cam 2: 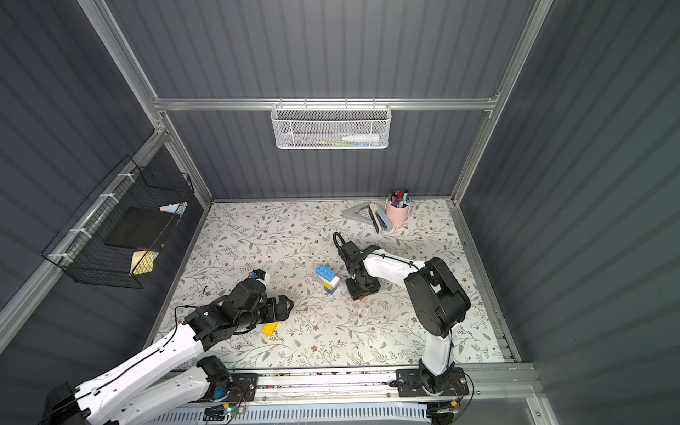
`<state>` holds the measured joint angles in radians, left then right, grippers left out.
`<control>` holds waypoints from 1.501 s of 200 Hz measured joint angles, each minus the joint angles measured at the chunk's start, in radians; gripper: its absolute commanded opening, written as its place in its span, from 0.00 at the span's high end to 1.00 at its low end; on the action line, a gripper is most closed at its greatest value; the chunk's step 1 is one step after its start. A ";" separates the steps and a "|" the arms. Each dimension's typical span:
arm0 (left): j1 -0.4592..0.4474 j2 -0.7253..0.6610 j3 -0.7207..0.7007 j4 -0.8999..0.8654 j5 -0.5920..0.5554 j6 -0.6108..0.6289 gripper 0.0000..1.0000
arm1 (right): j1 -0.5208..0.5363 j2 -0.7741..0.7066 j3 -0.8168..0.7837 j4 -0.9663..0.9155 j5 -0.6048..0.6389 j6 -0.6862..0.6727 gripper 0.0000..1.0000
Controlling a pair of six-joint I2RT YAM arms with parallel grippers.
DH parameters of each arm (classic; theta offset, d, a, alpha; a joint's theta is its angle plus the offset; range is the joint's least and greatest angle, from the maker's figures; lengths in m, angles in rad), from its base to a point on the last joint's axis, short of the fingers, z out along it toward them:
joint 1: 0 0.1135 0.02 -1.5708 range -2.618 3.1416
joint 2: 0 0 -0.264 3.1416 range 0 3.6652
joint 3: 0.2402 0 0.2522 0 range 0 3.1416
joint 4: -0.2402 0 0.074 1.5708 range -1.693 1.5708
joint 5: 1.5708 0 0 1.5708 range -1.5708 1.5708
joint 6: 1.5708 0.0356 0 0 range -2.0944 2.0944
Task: Assemble a spoon with lego
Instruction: Pick up the lego brick from the center of the board.
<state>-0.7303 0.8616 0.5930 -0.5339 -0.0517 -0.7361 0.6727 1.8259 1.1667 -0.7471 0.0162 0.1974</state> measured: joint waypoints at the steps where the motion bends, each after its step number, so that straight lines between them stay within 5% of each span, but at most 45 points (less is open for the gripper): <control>1: 0.000 0.000 0.000 0.000 0.000 0.000 0.01 | 0.000 0.000 0.000 0.000 0.000 0.000 0.55; 163: 0.000 0.003 0.000 0.001 0.001 0.000 0.01 | 0.000 0.005 0.019 -0.015 -0.001 -0.018 0.73; 300: 0.000 0.234 0.131 0.166 0.069 0.020 0.01 | 0.060 -0.294 0.037 -0.090 -0.084 -0.134 0.76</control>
<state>-0.7303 1.0954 0.7238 -0.3676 0.0177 -0.7162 0.7326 1.5314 1.2037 -0.8371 -0.0681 0.0631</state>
